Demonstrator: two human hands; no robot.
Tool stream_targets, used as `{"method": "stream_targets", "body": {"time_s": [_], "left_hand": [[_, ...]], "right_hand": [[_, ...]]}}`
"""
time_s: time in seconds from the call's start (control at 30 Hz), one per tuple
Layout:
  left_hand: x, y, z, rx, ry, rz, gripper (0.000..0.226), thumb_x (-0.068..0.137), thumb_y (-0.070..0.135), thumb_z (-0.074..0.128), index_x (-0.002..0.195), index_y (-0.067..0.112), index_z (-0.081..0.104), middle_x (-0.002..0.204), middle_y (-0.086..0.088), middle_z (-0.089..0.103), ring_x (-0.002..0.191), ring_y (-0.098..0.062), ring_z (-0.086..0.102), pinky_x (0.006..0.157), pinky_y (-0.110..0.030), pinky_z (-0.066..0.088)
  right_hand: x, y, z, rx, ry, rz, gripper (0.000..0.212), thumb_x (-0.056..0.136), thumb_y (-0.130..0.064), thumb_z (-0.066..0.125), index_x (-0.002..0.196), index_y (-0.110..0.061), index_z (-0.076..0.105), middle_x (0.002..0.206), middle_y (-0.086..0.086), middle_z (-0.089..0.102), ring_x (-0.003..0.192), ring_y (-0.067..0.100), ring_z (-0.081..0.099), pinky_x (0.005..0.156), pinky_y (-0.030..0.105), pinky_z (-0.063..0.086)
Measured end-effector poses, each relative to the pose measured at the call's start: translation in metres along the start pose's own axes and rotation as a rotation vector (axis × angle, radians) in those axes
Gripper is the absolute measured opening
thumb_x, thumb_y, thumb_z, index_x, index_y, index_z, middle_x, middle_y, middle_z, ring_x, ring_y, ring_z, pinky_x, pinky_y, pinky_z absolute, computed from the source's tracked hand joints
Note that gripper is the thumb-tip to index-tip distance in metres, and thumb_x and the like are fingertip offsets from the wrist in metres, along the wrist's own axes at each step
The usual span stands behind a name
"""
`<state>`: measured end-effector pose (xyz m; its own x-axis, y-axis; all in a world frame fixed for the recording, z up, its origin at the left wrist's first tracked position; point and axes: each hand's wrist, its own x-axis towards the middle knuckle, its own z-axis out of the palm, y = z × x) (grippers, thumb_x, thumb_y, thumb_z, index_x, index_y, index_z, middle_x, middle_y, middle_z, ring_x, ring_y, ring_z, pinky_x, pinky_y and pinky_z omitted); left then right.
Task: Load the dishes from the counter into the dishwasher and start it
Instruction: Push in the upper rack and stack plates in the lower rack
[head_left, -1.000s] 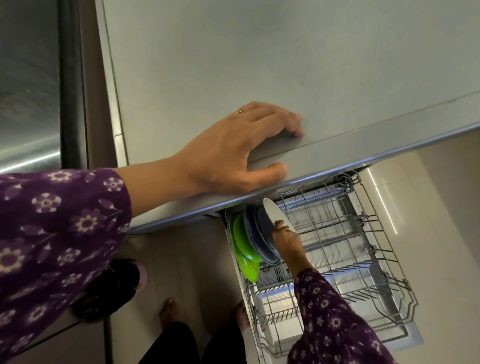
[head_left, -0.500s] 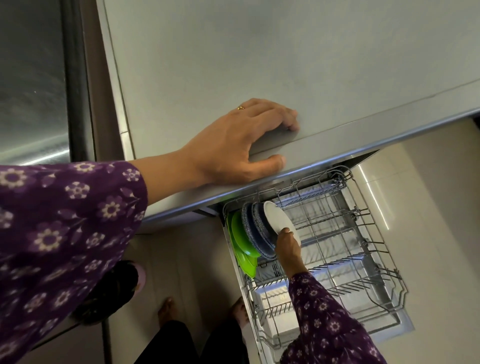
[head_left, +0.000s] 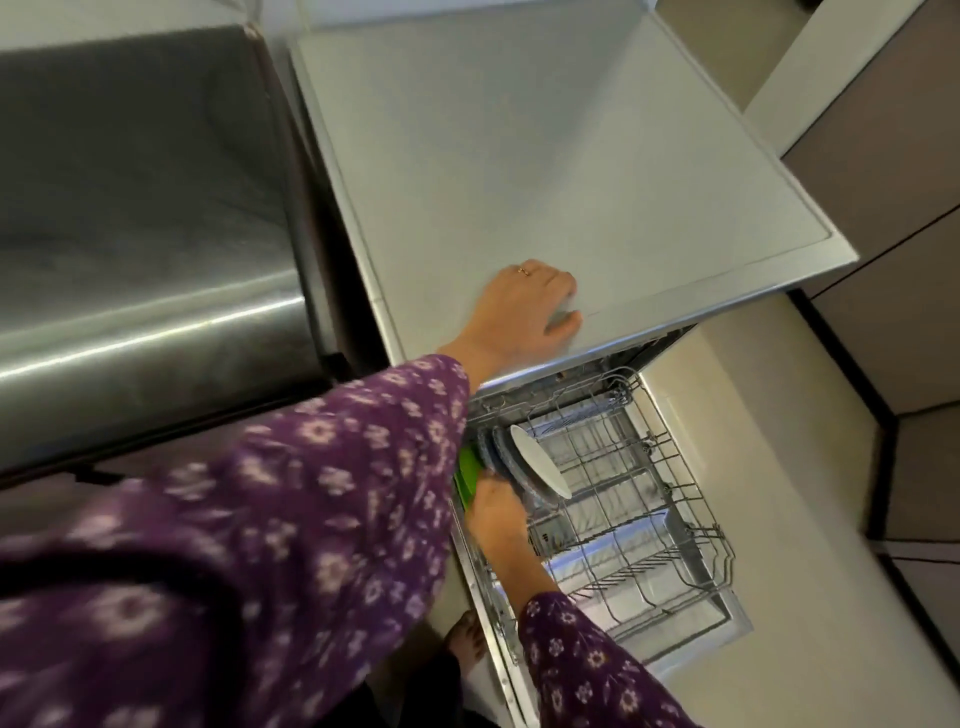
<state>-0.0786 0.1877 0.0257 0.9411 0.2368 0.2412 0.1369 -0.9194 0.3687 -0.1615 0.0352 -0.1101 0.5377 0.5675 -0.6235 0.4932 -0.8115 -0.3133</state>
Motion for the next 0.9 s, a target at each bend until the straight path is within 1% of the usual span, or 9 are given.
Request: {"method": "stream_targets", "body": {"time_s": [0.07, 0.13, 0.23, 0.33, 0.4, 0.53, 0.67, 0.8, 0.9], "left_hand": [[-0.015, 0.0, -0.006, 0.054, 0.029, -0.05, 0.028, 0.092, 0.033, 0.048, 0.101, 0.011, 0.063, 0.098, -0.003, 0.068, 0.091, -0.023, 0.06, 0.076, -0.035, 0.044], [-0.044, -0.004, -0.016, 0.049, 0.085, -0.054, 0.027, 0.092, 0.032, 0.05, 0.1, 0.011, 0.064, 0.096, -0.004, 0.068, 0.087, -0.024, 0.062, 0.072, -0.034, 0.045], [-0.114, -0.041, -0.058, 0.007, 0.2, -0.045, 0.029, 0.09, 0.034, 0.05, 0.102, 0.013, 0.064, 0.1, -0.002, 0.067, 0.091, -0.023, 0.062, 0.076, -0.035, 0.047], [-0.203, -0.103, -0.121, 0.037, 0.279, -0.121, 0.026, 0.089, 0.035, 0.051, 0.097, 0.013, 0.063, 0.095, -0.002, 0.066, 0.089, -0.022, 0.057, 0.077, -0.033, 0.044], [-0.271, -0.156, -0.164, 0.109, 0.299, -0.289, 0.027, 0.09, 0.037, 0.048, 0.095, 0.014, 0.062, 0.091, -0.003, 0.065, 0.087, -0.024, 0.059, 0.073, -0.035, 0.047], [-0.395, -0.246, -0.237, 0.161, 0.297, -0.661, 0.034, 0.089, 0.042, 0.036, 0.092, 0.015, 0.057, 0.091, -0.004, 0.063, 0.087, -0.028, 0.06, 0.065, -0.04, 0.052], [-0.475, -0.301, -0.283, 0.17, 0.324, -0.877, 0.029, 0.09, 0.04, 0.04, 0.097, 0.016, 0.054, 0.097, -0.005, 0.061, 0.093, -0.029, 0.059, 0.072, -0.042, 0.051], [-0.508, -0.344, -0.3, 0.128, 0.361, -0.88, 0.044, 0.087, 0.043, 0.033, 0.099, 0.008, 0.056, 0.097, -0.009, 0.058, 0.096, -0.029, 0.054, 0.083, -0.041, 0.046], [-0.519, -0.371, -0.304, 0.054, 0.427, -0.945, 0.044, 0.087, 0.046, 0.035, 0.099, 0.008, 0.054, 0.097, -0.006, 0.054, 0.094, -0.025, 0.052, 0.081, -0.036, 0.043]], "right_hand": [[-0.02, -0.031, 0.004, 0.082, -0.016, -0.035, 0.007, 0.09, -0.01, 0.045, 0.089, -0.012, 0.051, 0.08, 0.006, 0.055, 0.072, 0.025, 0.056, 0.074, 0.037, 0.055], [-0.036, -0.056, 0.006, 0.135, -0.03, -0.058, 0.017, 0.092, -0.016, 0.04, 0.076, -0.014, 0.043, 0.068, 0.0, 0.046, 0.066, 0.022, 0.047, 0.065, 0.033, 0.048], [-0.059, -0.094, 0.005, -0.003, 0.062, -0.174, 0.014, 0.093, -0.018, 0.04, 0.093, -0.012, 0.053, 0.086, 0.01, 0.062, 0.078, 0.031, 0.061, 0.061, 0.034, 0.045], [-0.073, -0.141, 0.01, -0.053, 0.128, -0.325, 0.021, 0.089, -0.018, 0.043, 0.101, -0.012, 0.059, 0.098, 0.017, 0.067, 0.093, 0.036, 0.063, 0.072, 0.04, 0.051], [-0.084, -0.188, 0.012, -0.025, 0.198, -0.461, 0.027, 0.087, -0.021, 0.042, 0.103, -0.015, 0.063, 0.097, 0.014, 0.07, 0.094, 0.034, 0.064, 0.077, 0.041, 0.05], [-0.102, -0.29, 0.01, 0.172, 0.325, -0.707, 0.022, 0.086, -0.02, 0.048, 0.095, -0.014, 0.068, 0.079, 0.009, 0.071, 0.074, 0.028, 0.066, 0.067, 0.036, 0.045], [-0.099, -0.394, 0.01, 0.354, 0.201, -0.75, 0.017, 0.088, -0.013, 0.052, 0.094, -0.018, 0.066, 0.073, 0.002, 0.07, 0.066, 0.014, 0.068, 0.07, 0.035, 0.055], [-0.084, -0.481, 0.016, 0.512, 0.117, -0.73, 0.016, 0.09, -0.008, 0.05, 0.087, -0.019, 0.062, 0.073, 0.003, 0.068, 0.063, 0.011, 0.069, 0.068, 0.038, 0.058], [-0.063, -0.532, 0.025, 0.552, 0.051, -0.681, 0.014, 0.092, -0.012, 0.051, 0.084, -0.02, 0.06, 0.076, 0.007, 0.068, 0.065, 0.014, 0.069, 0.065, 0.035, 0.059]]}}
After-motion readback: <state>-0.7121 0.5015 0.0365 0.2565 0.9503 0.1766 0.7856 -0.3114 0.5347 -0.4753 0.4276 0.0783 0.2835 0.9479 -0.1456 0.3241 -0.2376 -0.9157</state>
